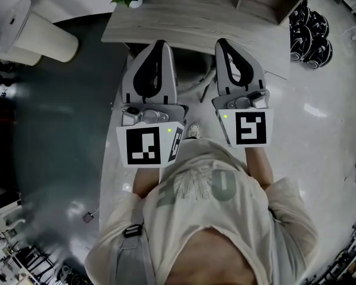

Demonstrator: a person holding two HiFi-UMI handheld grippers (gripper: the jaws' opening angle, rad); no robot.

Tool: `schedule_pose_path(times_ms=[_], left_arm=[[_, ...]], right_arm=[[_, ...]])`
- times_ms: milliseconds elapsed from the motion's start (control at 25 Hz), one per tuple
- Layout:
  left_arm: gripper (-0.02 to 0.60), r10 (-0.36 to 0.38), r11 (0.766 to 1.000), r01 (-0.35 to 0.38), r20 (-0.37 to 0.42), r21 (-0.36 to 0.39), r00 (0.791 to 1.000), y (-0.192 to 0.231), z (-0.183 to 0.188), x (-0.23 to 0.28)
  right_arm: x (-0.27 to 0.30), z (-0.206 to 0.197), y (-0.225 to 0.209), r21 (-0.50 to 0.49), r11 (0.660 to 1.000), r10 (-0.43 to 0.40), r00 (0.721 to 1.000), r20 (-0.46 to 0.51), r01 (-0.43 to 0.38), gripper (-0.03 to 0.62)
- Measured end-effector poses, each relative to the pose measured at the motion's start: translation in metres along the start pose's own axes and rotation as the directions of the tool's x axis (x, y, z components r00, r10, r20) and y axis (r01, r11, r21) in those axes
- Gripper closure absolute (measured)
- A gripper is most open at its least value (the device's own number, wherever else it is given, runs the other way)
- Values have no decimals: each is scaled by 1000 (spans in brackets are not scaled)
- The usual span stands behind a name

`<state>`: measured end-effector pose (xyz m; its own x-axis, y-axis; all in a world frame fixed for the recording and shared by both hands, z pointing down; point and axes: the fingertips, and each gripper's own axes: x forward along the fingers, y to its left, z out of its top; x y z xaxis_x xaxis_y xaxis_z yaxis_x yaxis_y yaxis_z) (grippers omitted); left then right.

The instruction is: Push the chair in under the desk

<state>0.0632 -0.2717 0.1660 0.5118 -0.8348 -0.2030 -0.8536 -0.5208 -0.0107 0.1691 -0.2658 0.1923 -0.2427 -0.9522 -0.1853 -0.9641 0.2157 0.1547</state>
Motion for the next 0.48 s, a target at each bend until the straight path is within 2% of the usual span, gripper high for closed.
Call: schedule_pose_path(times_ms=[200, 480], left_arm=[[568, 2, 999, -2, -6, -39, 1000, 8, -3, 0], [568, 14, 1000, -14, -11, 4, 1000, 14, -3, -1]], right_arm=[[2, -1, 2, -47, 999, -2, 1000, -6, 2, 577], [4, 1, 8, -23, 1000, 17, 1000, -3, -18, 577]])
